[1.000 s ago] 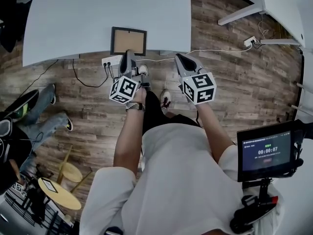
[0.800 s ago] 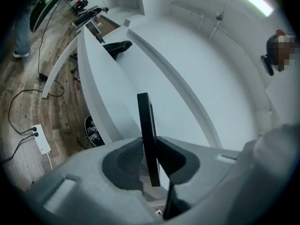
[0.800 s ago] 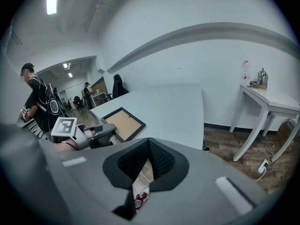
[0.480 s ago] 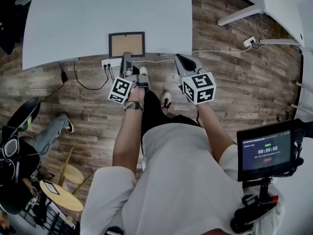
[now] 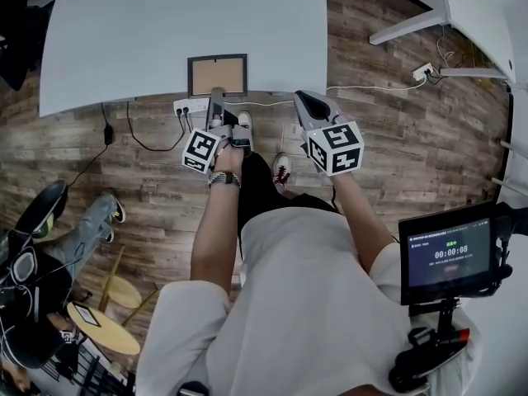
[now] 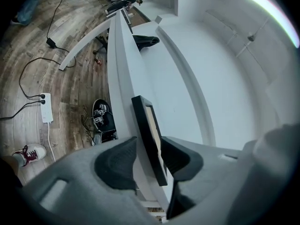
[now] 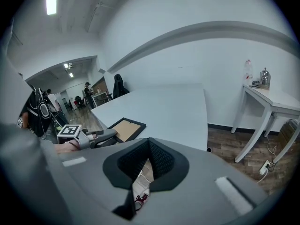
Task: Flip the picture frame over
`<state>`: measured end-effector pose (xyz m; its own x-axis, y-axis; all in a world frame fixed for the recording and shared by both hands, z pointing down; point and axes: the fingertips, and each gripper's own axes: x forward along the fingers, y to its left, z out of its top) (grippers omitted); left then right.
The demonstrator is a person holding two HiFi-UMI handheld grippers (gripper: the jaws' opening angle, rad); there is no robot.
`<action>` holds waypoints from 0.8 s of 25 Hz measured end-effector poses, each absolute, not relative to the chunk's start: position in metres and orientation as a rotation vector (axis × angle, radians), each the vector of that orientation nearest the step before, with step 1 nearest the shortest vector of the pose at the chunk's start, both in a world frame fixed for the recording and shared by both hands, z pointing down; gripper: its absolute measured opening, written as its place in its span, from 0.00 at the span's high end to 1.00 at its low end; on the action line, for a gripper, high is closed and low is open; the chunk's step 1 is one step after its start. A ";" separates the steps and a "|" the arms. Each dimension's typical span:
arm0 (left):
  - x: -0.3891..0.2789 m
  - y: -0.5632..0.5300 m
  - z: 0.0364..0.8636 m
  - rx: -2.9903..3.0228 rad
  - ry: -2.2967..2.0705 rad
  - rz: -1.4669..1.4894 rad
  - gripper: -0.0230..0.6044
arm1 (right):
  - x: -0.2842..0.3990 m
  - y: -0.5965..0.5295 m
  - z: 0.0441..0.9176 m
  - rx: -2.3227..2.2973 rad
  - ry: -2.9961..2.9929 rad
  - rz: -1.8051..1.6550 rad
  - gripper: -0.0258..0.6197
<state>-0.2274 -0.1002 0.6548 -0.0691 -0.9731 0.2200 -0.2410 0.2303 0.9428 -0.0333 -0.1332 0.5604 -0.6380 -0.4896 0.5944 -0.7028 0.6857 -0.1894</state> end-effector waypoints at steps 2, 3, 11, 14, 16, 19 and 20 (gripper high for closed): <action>-0.229 -0.099 0.655 1.188 -1.523 -0.930 0.69 | -0.035 -0.134 0.560 0.918 -2.388 0.560 0.96; -0.230 -0.098 0.655 1.183 -1.524 -0.926 0.68 | -0.035 -0.135 0.560 0.920 -2.388 0.560 0.96; -0.241 -0.088 0.650 1.157 -1.603 -0.839 0.66 | -0.040 -0.140 0.555 0.926 -2.402 0.554 0.96; -0.243 -0.081 0.649 1.163 -1.665 -0.757 0.66 | -0.044 -0.143 0.553 0.920 -2.414 0.552 0.96; -0.242 -0.080 0.644 1.204 -1.694 -0.697 0.66 | -0.047 -0.144 0.550 0.920 -2.424 0.550 0.96; -0.239 -0.082 0.631 1.280 -1.705 -0.656 0.66 | -0.049 -0.149 0.544 0.928 -2.440 0.537 0.96; -0.238 -0.083 0.625 1.310 -1.713 -0.634 0.68 | -0.050 -0.150 0.541 0.932 -2.446 0.532 0.96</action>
